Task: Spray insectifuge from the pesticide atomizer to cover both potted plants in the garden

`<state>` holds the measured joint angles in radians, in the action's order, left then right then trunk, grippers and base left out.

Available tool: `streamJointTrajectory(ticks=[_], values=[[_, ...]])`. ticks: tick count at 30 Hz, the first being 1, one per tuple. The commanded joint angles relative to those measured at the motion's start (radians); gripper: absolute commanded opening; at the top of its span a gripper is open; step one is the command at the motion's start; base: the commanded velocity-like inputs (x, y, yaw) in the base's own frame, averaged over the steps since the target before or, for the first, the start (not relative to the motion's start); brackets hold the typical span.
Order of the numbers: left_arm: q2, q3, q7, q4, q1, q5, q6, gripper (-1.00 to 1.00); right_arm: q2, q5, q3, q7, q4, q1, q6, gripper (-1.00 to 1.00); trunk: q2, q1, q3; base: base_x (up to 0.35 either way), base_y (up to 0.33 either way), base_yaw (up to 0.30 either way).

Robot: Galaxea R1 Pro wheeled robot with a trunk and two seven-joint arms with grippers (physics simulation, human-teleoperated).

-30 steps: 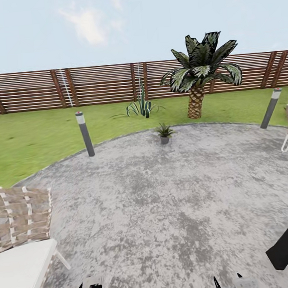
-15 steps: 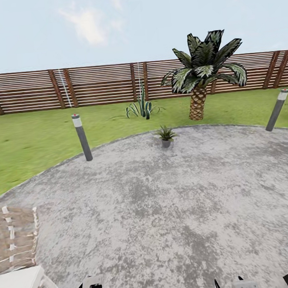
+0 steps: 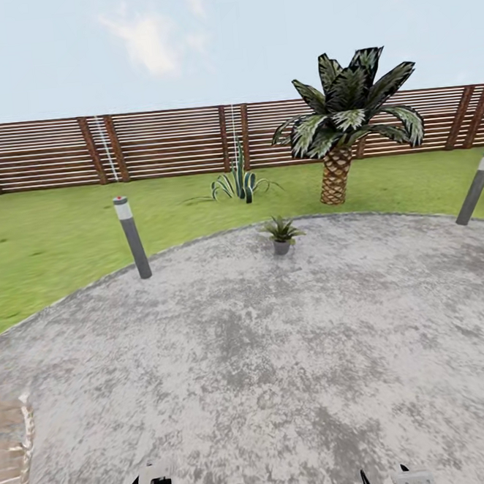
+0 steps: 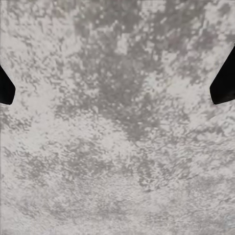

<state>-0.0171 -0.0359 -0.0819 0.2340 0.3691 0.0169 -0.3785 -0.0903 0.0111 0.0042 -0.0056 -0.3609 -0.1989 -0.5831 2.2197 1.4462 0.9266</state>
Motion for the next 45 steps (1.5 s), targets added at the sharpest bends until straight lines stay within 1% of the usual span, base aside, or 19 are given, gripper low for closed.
streamJointTrajectory(ticks=[1,45], values=[[0.0,-0.002,0.001,-0.001,0.001,0.002,-0.004,-1.0,0.0,0.001,0.0,-0.001,0.001,-0.001,-0.003,1.0,0.0,0.0,0.001,0.339,0.0,0.0],[0.0,-0.002,0.001,-0.001,0.001,0.002,-0.003,-1.0,0.0,0.001,0.0,-0.001,0.0,-0.001,-0.003,1.0,0.0,0.0,0.001,0.339,0.0,0.0]])
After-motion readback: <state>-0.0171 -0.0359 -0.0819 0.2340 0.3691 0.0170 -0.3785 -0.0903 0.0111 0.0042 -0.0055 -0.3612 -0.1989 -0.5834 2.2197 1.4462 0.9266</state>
